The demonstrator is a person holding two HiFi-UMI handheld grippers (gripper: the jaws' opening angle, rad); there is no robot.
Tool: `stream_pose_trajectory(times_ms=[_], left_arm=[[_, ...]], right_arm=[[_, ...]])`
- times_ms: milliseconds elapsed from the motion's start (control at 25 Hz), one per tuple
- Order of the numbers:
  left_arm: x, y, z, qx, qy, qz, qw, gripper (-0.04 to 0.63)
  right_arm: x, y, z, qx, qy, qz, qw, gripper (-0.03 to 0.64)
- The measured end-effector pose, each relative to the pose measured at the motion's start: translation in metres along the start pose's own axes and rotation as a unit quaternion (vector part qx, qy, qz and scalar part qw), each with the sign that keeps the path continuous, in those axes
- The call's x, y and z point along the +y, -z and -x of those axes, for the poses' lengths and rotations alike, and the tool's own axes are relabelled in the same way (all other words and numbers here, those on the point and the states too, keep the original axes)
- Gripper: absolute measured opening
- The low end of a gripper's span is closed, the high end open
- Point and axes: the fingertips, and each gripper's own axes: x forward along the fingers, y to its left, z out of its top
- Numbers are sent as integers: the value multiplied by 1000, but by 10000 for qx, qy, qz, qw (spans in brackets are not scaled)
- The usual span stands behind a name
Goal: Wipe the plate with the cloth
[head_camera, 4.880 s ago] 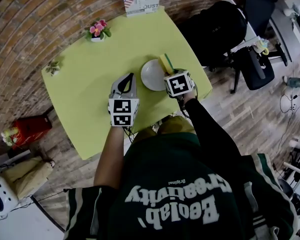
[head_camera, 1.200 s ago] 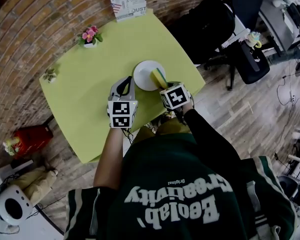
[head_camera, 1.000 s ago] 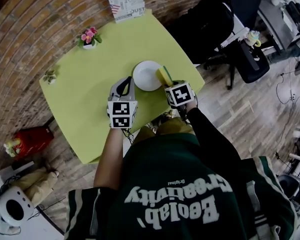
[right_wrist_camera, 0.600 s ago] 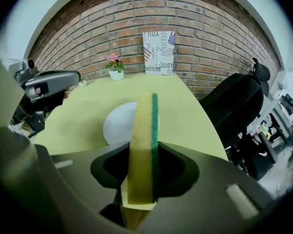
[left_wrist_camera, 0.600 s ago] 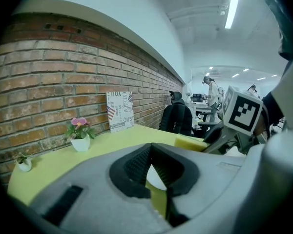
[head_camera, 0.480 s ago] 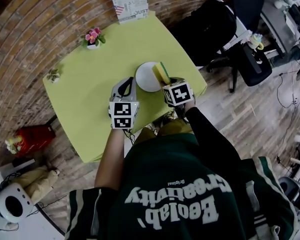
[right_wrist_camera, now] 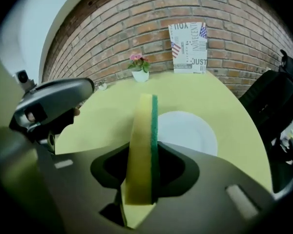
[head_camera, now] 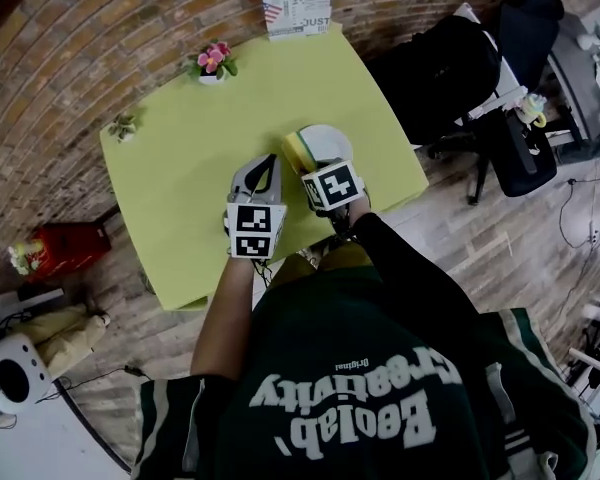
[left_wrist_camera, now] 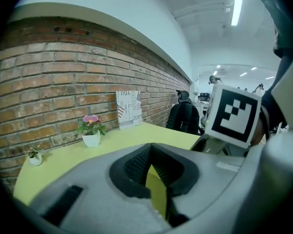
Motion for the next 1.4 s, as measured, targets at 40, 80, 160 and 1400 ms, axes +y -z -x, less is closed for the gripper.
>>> stream_pose_trajectory(times_ms=[40, 80, 160, 1400], left_arm=[[1, 1, 0, 13, -18, 15, 10000, 6], [2, 2, 0, 22, -29, 28, 10000, 6], [4, 4, -2, 34, -38, 47, 10000, 6], [-6, -7, -34, 41, 135, 62, 9999, 6]], right_arm=[[1, 3, -4, 67, -11, -2, 10000, 153], [1, 4, -6, 95, -26, -5, 10000, 153], [1, 3, -7, 119, -44, 18, 9999, 153], [-54, -20, 26, -337, 292, -211, 9988, 153]])
